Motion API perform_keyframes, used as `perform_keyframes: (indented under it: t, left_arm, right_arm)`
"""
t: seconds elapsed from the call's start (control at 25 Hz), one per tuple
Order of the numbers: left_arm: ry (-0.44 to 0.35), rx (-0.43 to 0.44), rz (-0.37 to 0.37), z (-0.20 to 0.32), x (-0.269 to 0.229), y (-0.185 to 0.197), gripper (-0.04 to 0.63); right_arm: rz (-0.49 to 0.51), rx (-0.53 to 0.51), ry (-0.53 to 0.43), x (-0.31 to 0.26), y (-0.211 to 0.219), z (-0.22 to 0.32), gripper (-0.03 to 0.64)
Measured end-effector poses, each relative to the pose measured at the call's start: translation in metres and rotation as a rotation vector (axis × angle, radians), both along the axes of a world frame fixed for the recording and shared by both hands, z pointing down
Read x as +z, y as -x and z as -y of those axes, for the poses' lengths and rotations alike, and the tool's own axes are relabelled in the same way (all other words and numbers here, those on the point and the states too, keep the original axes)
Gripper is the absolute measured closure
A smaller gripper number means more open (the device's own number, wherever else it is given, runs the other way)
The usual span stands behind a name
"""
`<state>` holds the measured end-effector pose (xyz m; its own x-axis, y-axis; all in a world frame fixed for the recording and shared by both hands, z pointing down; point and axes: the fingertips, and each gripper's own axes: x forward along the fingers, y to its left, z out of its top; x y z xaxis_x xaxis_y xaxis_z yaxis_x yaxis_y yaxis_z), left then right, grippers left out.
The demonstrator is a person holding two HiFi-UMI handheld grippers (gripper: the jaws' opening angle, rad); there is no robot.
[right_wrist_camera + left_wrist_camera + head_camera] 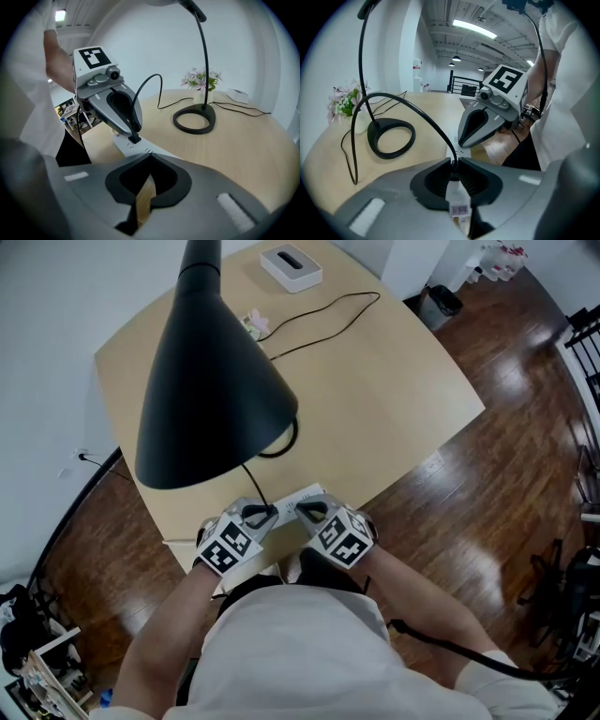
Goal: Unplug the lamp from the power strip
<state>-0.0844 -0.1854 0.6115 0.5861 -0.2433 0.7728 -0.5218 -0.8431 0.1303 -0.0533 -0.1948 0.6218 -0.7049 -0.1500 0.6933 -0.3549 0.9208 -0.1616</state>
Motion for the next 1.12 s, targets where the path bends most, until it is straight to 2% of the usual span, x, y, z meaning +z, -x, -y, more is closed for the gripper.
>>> perform_keyframes:
  t: [0.12, 0.32, 0.56, 0.88, 1.12]
  left_arm:
    - [-0.010, 0.005, 0.008, -0.001, 0.000, 0.001, 0.540]
    - [-0.052, -0.005, -0.036, 0.007, -0.023, 0.001, 0.540]
    - [-0.067, -0.079, -0.049, 0.027, -0.029, 0.020, 0.540]
    - [0.020, -0.215, -0.044, 0.055, 0.003, 0.051, 0.540]
    - [0.069, -0.268, -0.088, 0.065, 0.015, 0.061, 0.540]
  right_arm:
    - [0.019, 0.005, 0.016, -0.001, 0.000, 0.002, 0.611]
    - [0.022, 0.024, 0.020, 0.000, -0.001, 0.001, 0.609]
    - [0.031, 0.012, 0.032, 0.000, 0.001, 0.002, 0.611]
    - [0.044, 0.002, 0.039, -0.001, 0.000, 0.002, 0.610]
    - [0.046, -0.011, 0.028, -0.002, 0.001, 0.002, 0.611]
